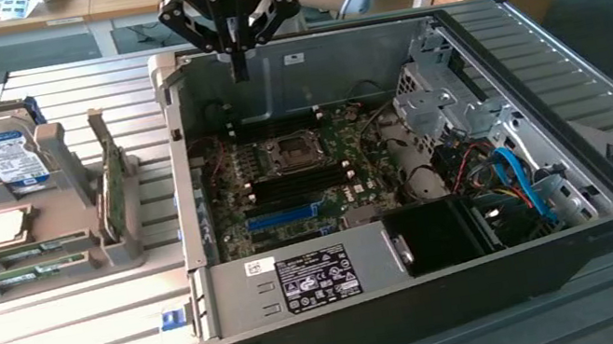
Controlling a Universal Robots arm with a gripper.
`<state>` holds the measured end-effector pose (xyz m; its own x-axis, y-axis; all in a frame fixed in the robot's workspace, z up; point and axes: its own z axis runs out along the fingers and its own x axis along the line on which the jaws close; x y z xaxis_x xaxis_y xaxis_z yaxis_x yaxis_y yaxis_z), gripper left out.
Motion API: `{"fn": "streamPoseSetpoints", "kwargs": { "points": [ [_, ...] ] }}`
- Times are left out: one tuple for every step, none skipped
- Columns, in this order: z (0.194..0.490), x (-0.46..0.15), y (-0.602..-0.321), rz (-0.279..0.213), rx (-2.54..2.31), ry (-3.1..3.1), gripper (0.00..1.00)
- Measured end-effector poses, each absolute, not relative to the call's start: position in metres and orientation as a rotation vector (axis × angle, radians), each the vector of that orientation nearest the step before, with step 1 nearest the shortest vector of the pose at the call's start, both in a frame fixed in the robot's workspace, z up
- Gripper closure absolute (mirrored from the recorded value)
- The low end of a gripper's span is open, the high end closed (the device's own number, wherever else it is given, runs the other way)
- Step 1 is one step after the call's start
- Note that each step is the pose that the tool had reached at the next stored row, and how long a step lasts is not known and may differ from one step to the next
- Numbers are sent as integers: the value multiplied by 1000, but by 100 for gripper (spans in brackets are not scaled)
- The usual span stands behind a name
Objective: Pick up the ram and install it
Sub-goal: 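Reach for the ram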
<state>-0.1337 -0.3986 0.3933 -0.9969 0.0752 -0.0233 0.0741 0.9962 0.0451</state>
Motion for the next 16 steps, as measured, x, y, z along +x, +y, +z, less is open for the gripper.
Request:
{"fn": "streamPoseSetpoints", "kwargs": {
  "points": [
    [393, -135, -399, 69, 117, 3114, 89],
    [393, -136, -399, 69, 117, 3114, 89],
    [393, -137, -398, 69, 117, 3114, 89],
    [393, -139, -398, 69, 116, 3114, 89],
    [393, -140, -398, 69, 117, 3114, 89],
    [393, -142, -398, 69, 117, 3114, 89],
    [393, -144, -398, 69, 117, 3114, 89],
    [393, -146, -398, 69, 117, 3114, 89],
    [393, -147, -398, 69, 117, 3114, 89],
    [393, -149, -398, 69, 117, 3114, 89],
    [393, -151, -397, 69, 117, 3114, 89],
    [393, -152, -397, 69, 117, 3114, 89],
    [393, -154, -397, 69, 116, 3114, 89],
    [393, -155, -397, 69, 117, 3114, 89],
    [393, -157, -397, 69, 117, 3114, 89],
    [393, -158, -397, 69, 117, 3114, 89]
  ]
}}
